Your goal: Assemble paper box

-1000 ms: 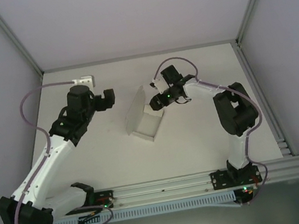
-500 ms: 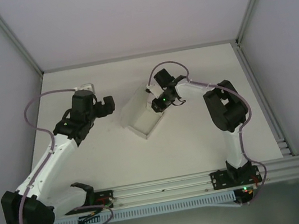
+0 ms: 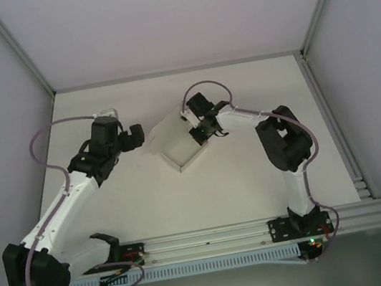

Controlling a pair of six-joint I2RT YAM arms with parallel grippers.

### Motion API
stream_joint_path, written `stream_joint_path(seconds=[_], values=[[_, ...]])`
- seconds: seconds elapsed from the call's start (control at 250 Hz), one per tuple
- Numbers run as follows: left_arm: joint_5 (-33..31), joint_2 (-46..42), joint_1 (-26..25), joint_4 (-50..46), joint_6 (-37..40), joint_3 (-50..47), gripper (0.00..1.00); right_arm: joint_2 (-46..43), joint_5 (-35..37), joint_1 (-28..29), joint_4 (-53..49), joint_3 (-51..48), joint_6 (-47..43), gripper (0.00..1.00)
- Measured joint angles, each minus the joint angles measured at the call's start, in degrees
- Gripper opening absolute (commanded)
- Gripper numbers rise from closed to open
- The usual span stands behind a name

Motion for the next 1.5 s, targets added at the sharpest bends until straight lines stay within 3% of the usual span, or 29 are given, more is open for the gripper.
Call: stream_joint_path(seconds=[0.124, 0.272, 0.399, 0.559, 0.691, 0.815, 0.962, 1.094, 1.202, 1.346, 1.501], values=[[-0.48, 0.00, 0.46, -0.98, -0.87, 0.00, 1.00, -1.46, 8.92, 1.18, 2.86, -2.67, 1.20, 0.00], [2.69, -0.02, 2.86, 0.68, -1.55, -1.75, 1.00, -9.60, 10.80, 0.66, 10.01, -13.49, 2.95, 0.00], [15.04, -0.17, 6.25, 7.72, -1.79, -7.39, 1.00, -19.87, 10.64, 0.52, 18.27, -21.49, 5.40, 0.00], [32.20, 0.09, 6.58, 19.65, -4.83, -12.28, 1.00, -28.89, 14.29, 0.55, 28.94, -25.14, 9.75, 0.00], [38.18, 0.17, 5.88, 27.82, -8.37, -12.83, 0.99, -30.53, 21.84, 0.90, 31.80, -25.14, 12.13, 0.00], [34.67, 1.90, 1.97, 30.53, -9.64, -11.72, 0.90, -30.51, 28.61, 2.67, 31.65, -25.14, 12.81, 0.00], [24.85, 9.44, -6.16, 29.64, -9.75, -4.81, 0.72, -30.51, 33.46, 5.20, 31.19, -25.00, 14.27, 0.00], [15.50, 15.02, -10.67, 29.64, -10.08, 0.07, 0.67, -30.51, 35.50, 5.95, 30.95, -24.81, 16.06, 0.00], [10.45, 18.73, -12.04, 29.29, -10.08, 2.58, 0.62, -30.56, 36.22, 6.03, 31.69, -25.03, 17.77, 0.00], [5.97, 22.56, -12.26, 29.09, -10.45, 5.18, 0.41, -30.88, 36.37, 5.95, 31.74, -26.12, 19.65, 0.00], [1.92, 24.06, -13.20, 29.14, -10.67, 6.62, 0.43, -30.88, 36.37, 5.92, 31.52, -26.23, 20.87, 0.00]])
